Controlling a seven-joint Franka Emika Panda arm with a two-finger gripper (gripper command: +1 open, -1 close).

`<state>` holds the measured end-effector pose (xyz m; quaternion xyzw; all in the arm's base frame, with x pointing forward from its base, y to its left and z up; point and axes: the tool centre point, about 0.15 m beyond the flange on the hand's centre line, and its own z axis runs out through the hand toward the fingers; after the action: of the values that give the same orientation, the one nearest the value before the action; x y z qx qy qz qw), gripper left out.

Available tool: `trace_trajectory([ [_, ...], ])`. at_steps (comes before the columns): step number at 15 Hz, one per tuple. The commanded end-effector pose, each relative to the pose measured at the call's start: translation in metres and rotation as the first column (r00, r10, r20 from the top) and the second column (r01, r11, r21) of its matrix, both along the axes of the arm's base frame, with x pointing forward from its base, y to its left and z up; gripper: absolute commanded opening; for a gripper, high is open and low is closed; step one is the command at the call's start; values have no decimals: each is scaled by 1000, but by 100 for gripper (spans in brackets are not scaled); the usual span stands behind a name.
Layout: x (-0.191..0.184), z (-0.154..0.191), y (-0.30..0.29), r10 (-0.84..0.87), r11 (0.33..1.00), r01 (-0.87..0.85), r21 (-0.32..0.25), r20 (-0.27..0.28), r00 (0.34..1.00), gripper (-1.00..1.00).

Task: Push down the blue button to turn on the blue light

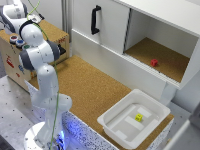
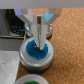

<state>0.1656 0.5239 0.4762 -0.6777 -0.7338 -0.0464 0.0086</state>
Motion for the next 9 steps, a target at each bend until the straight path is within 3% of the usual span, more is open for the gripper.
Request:
trace_trajectory([
  [1,0,-7,31,-60,985,53,-162,-42,997,-100],
  [4,5,-20,37,-110,983,102,-153,-46,993,-100],
  [7,-3,-32,31,-122,977,110,-182,-54,991,-100],
  [9,-8,-20,25,-135,977,125,-173,-48,990,-100],
])
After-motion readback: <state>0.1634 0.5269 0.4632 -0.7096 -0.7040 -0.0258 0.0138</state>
